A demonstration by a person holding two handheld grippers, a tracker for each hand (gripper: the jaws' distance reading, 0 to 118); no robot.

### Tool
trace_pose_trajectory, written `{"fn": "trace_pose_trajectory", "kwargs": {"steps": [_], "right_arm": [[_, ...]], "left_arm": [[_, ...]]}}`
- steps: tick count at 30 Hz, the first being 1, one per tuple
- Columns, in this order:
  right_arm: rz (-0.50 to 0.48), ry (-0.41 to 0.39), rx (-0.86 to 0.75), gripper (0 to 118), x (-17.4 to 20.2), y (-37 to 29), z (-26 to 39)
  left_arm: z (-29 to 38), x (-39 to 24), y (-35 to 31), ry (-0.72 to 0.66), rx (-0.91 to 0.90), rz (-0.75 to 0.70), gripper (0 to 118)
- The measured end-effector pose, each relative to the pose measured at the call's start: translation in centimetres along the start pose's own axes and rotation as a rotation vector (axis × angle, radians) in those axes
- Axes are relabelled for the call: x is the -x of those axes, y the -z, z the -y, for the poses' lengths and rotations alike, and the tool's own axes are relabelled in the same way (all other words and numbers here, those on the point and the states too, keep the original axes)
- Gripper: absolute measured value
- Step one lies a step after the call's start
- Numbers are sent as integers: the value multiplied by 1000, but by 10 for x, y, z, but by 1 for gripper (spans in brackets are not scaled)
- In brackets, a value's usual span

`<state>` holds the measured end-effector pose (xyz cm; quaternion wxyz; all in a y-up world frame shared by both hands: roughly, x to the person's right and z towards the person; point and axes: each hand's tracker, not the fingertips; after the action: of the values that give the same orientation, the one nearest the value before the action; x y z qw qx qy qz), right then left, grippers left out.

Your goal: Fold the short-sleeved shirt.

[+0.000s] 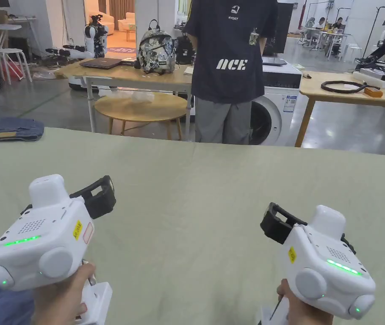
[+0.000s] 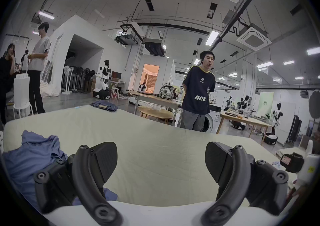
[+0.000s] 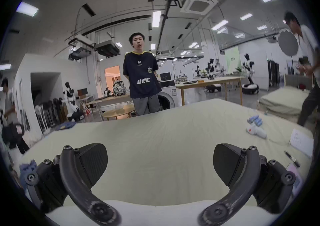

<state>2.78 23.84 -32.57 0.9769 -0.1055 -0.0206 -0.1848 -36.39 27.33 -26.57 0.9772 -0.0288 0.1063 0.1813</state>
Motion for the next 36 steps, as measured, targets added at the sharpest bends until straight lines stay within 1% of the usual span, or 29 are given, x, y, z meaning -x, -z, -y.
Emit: {"fn": "trace_pose_trajectory", "kwargs": {"steps": [2, 3, 4, 5, 6, 7, 8, 9, 10, 12, 14, 15, 16, 17, 18, 20, 21, 22, 23, 24, 26, 27, 29, 30, 32, 36], "right_arm": [[-29, 143, 10, 118, -8, 0, -1], [-29, 195, 13, 118, -10, 1, -1], [-25, 215, 12, 118, -11, 1, -2], [-19, 181, 3, 118, -12, 5, -2], [-12, 111, -15, 118, -8, 6, -3], [-17, -2, -29, 118, -2, 7, -3], [-20, -173, -47, 118, 7, 7, -4], [-25, -368, -78, 118, 19, 5, -2], [-24, -524, -108, 118, 28, 3, 1], [-20, -887, -199, 118, 43, 1, 14], [12, -1204, -261, 118, 54, 2, 28], [56, -1329, -282, 118, 57, 4, 34], [79, -1428, -306, 118, 59, 6, 39], [88, -1499, -332, 118, 56, 4, 40], [87, -1559, -339, 118, 56, 5, 43], [82, -1678, -368, 118, 55, 1, 46], [95, -1740, -393, 118, 54, -5, 47], [100, -1780, -429, 118, 54, -6, 51], [100, -1810, -450, 118, 54, -7, 55], [95, -1816, -457, 118, 53, -10, 56], [57, -1753, -419, 118, 56, -12, 56], [35, -1698, -377, 118, 58, -13, 54], [34, -1575, -288, 118, 61, -10, 48], [33, -1492, -242, 118, 62, -9, 44], [5, -1284, -163, 118, 60, -8, 33], [-52, -752, -37, 118, 42, -8, 9]], "left_arm": [[-2, 3, -2, -85, 12, 12, 104], [-2, 3, 1, -102, 19, 17, 104], [-2, 1, 1, -69, 12, 14, 104], [-2, -7, 0, 37, 13, 6, 104], [-2, -15, 0, 167, 7, -8, 104], [0, -27, -1, 322, 1, -24, 104], [3, -38, -1, 509, -12, -45, 104], [8, -48, -1, 685, -17, -68, 104], [13, -56, 0, 826, -24, -93, 104], [29, -64, 9, 1131, -46, -132, 104], [41, -70, 10, 1367, -78, -147, 104], [48, -67, 10, 1455, -95, -149, 104], [53, -67, 10, 1528, -110, -145, 104], [57, -66, 10, 1583, -124, -135, 104], [61, -65, 9, 1644, -140, -123, 104], [71, -53, 16, 1711, -173, -141, 104], [73, -52, 16, 1715, -177, -149, 104], [74, -51, 16, 1684, -168, -143, 103], [75, -48, 17, 1623, -149, -133, 103], [74, -47, 18, 1559, -116, -121, 104], [69, -46, 20, 1385, -53, -101, 104], [67, -53, 11, 1295, -35, -97, 104], [58, -49, 9, 1072, -4, -58, 104], [53, -47, 8, 965, 8, -47, 103], [45, -44, 6, 767, 12, -38, 104], [29, -32, -3, 394, 11, 1, 104]]}}
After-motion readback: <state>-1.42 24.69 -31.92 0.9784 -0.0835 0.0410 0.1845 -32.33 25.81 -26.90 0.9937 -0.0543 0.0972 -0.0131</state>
